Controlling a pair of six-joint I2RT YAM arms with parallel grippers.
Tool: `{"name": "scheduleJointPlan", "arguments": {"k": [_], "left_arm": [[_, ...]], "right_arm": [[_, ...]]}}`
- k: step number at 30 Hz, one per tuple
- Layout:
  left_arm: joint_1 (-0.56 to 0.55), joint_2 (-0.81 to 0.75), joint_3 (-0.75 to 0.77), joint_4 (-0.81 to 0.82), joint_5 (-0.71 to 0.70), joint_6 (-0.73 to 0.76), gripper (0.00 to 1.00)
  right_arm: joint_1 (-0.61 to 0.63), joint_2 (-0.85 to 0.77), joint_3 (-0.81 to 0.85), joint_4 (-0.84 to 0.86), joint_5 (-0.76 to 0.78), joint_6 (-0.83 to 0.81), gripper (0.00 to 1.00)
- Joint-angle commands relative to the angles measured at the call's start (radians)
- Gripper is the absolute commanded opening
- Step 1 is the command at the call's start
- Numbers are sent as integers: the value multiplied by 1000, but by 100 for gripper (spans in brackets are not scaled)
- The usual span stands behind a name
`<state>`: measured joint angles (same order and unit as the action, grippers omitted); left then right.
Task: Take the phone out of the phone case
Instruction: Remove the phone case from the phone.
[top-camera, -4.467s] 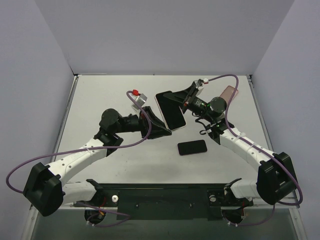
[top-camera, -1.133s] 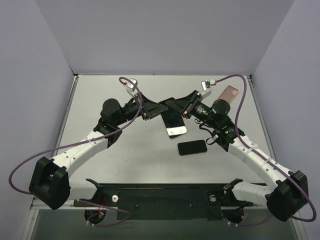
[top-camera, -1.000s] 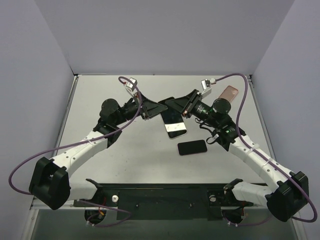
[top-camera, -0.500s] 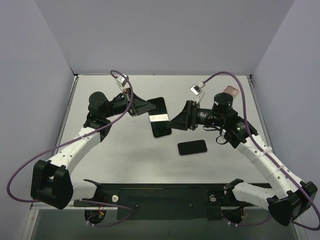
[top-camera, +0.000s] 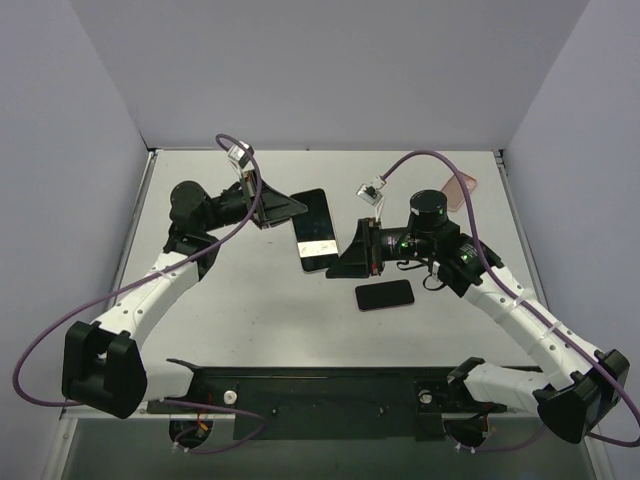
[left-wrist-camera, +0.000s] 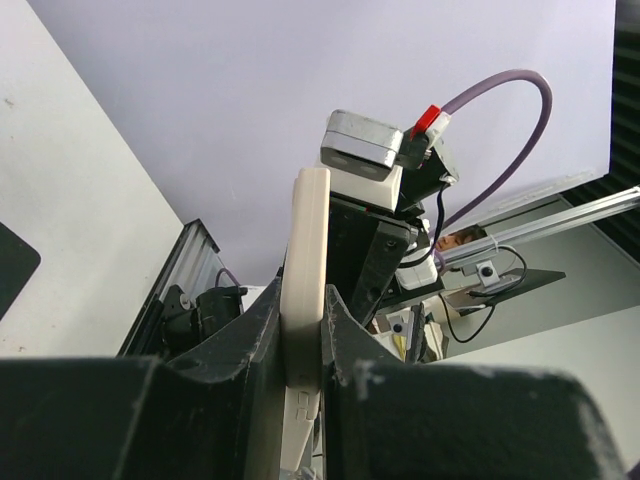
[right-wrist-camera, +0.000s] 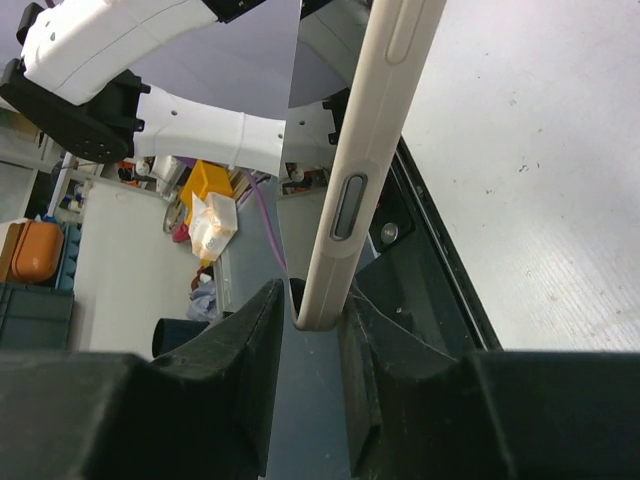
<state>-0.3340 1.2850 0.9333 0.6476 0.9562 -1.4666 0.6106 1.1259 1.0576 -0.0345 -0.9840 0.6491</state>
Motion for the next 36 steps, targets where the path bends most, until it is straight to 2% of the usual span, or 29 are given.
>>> {"name": "scheduleJointPlan", "arguments": {"k": [1, 5, 9, 13, 14, 16, 20, 23, 25, 30, 36], "left_arm": [[9, -26, 70, 64, -8, -34, 0], [9, -27, 76, 64, 3, -35, 0], [9, -30, 81, 67, 13, -34, 0], [9, -24, 84, 92, 30, -43, 0], [9, -23, 87, 93, 44, -43, 0], [10, -12, 90, 121, 62, -70, 0], [12, 16, 76, 398, 90, -255, 0], [10, 28, 64, 594, 111, -374, 0], [9, 27, 55, 623, 118, -408, 0], [6, 10, 27, 580, 118, -377, 0], [3, 37, 36, 610, 113, -414, 0]], "right_arm": [[14, 2, -2, 25, -38, -23, 23], [17, 3, -1, 59, -27, -26, 15], [17, 15, 4, 58, -25, -34, 19], [18, 15, 8, 48, -10, -75, 18], [20, 12, 12, 38, -2, -95, 12], [35, 0, 10, -33, 31, -195, 0], [72, -17, 1, -82, 67, -465, 0], [93, -47, -54, 25, 156, -567, 0], [109, -38, -38, 64, 185, -618, 0], [245, 37, 137, -125, 391, -877, 0], [349, 68, 212, -128, 562, -1011, 0]]}}
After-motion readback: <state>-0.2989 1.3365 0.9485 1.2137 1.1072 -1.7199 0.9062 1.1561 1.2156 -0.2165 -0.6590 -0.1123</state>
